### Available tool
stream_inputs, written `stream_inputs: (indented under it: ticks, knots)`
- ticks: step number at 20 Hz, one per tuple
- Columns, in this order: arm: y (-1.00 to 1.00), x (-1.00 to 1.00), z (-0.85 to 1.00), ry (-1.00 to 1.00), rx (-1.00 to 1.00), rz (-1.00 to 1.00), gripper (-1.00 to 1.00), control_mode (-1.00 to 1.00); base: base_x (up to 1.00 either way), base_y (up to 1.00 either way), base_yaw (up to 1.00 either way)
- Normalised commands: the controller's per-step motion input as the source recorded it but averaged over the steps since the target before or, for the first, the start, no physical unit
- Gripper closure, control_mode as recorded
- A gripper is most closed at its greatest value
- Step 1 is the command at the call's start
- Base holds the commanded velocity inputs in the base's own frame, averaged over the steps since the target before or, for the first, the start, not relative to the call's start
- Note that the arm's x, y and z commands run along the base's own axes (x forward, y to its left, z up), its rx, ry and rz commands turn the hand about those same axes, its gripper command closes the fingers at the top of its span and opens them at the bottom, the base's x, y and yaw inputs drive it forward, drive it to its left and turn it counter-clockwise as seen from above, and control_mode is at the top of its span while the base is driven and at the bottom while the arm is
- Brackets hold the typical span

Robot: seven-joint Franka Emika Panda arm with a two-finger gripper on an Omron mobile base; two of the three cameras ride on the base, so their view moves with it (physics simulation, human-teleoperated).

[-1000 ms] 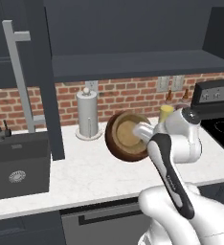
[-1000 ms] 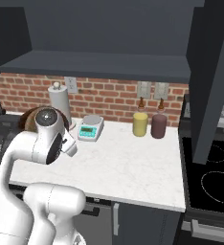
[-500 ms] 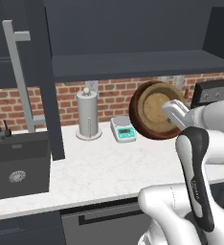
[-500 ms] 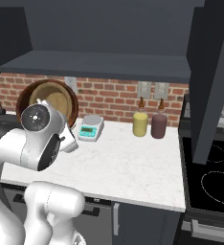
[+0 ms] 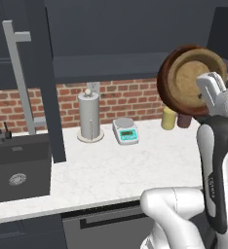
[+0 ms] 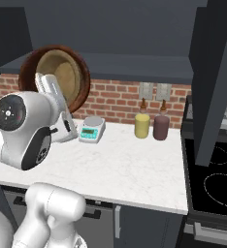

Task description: Pick up the bowls on the counter and stack them on top of one another in the open cabinet. Place the smaller bowl on top of the larger bowl.

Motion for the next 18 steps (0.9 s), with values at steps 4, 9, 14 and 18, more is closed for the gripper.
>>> stream_inputs:
  ticks: [4,9,14,18]
  knots:
    - [-0.01,0.32,0.68,0.02,0.07,-0.15,1.0,-1.0,0.0,0.0,0.0]
    - [0.0,0.49,0.72,0.24,0.01,-0.13,1.0,-1.0,0.0,0.0,0.0]
    - [-0.05,0.46,0.25,0.26,0.04,-0.02,1.0,-1.0,0.0,0.0,0.0]
    - [-0.2,0.06,-0.08,0.23,0.16,0.01,1.0,-1.0,0.0,0.0,0.0]
